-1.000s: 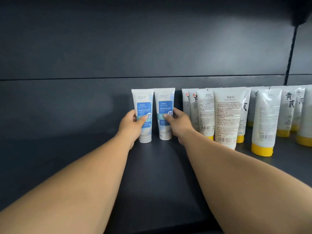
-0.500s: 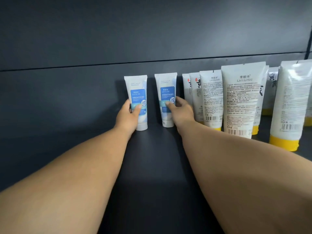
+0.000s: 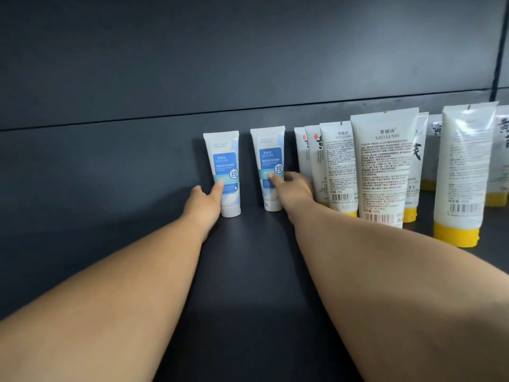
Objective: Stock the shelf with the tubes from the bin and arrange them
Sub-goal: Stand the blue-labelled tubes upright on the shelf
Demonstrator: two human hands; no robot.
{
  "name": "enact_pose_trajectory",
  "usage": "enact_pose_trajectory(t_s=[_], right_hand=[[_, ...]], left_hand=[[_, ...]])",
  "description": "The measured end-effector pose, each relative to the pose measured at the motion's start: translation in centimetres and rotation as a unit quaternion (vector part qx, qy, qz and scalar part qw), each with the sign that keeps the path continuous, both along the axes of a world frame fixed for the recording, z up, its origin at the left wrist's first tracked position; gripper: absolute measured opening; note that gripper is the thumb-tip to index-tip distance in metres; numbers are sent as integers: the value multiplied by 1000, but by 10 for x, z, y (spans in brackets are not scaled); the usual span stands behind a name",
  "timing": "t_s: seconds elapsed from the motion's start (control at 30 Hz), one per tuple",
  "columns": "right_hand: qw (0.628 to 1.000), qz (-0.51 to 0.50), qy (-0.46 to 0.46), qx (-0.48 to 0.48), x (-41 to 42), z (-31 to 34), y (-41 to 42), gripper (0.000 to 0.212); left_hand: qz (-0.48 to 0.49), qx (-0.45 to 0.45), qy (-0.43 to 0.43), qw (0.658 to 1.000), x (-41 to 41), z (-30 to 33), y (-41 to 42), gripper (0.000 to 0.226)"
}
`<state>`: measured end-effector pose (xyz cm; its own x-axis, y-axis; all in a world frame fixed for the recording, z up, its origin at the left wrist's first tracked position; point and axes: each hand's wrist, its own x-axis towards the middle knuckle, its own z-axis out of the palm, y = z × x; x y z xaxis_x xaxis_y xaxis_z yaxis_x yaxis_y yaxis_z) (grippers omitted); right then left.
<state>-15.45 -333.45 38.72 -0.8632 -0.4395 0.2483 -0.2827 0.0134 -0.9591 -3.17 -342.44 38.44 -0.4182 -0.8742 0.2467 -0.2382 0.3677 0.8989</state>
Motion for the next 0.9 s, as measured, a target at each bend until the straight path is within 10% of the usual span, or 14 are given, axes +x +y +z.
enact_pose_trajectory(t_s=[0.4, 0.6, 0.9], right_hand=[[977, -2, 108, 182, 75, 7, 59, 43], [878, 44, 367, 304, 128, 14, 116, 37], [816, -33, 569, 96, 216, 22, 223, 18]], left_hand=[[82, -277, -239, 927, 88, 8, 86, 28], [99, -384, -324, 859, 134, 27, 132, 28], [75, -582, -284, 758, 216, 36, 207, 51]])
